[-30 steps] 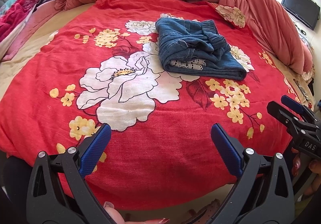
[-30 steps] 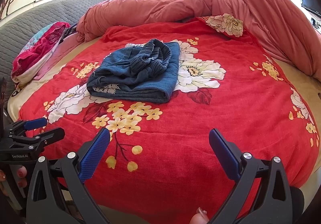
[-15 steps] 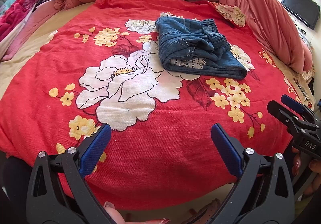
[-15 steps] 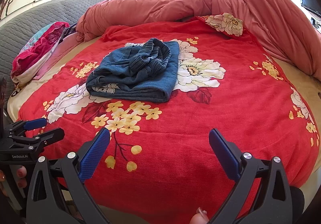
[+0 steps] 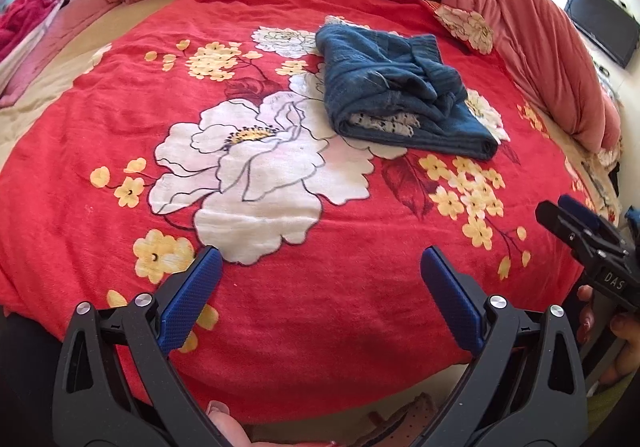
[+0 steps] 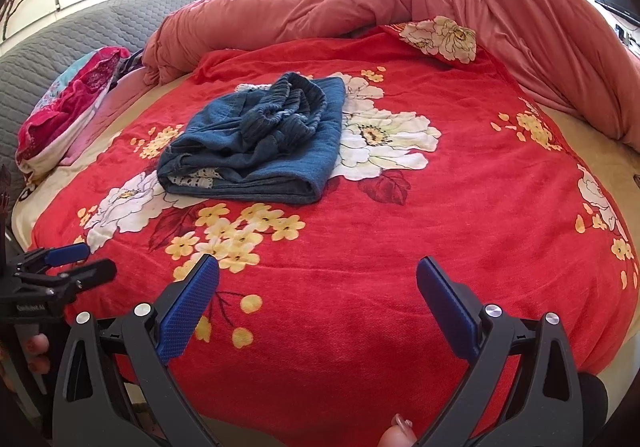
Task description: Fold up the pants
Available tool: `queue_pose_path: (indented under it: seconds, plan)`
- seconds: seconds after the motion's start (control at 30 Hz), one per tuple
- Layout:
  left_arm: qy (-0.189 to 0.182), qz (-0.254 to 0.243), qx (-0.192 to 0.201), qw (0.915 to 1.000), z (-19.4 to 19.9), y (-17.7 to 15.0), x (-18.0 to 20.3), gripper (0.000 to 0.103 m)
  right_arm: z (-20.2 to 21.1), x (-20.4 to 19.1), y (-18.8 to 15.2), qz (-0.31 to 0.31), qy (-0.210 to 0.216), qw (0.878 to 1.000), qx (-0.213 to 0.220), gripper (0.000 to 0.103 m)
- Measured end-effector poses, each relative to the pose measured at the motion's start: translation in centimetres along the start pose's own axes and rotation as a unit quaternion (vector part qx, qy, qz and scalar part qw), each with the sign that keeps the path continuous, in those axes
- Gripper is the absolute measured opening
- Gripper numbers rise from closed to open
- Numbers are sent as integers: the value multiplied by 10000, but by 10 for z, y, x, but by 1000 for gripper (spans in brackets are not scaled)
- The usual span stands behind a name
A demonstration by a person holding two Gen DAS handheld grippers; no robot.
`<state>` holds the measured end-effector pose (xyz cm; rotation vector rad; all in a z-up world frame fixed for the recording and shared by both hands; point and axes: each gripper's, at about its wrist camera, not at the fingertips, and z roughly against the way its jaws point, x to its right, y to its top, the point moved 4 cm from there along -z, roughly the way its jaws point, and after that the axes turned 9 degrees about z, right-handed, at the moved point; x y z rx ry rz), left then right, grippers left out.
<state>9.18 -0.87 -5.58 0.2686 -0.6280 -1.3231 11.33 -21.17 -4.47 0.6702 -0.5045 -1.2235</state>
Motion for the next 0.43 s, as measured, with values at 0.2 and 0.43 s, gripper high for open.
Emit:
queue_pose_path:
  seconds: [0.2,0.43]
  plan:
    - [518,484,124,9974,0,47,-54,94,-7,47,12,-191,-477,9986,-112,98]
    - [1886,1491,281,9703,-25,159,-191,94,-19,211,47,-986,-1811,9781,-296,98]
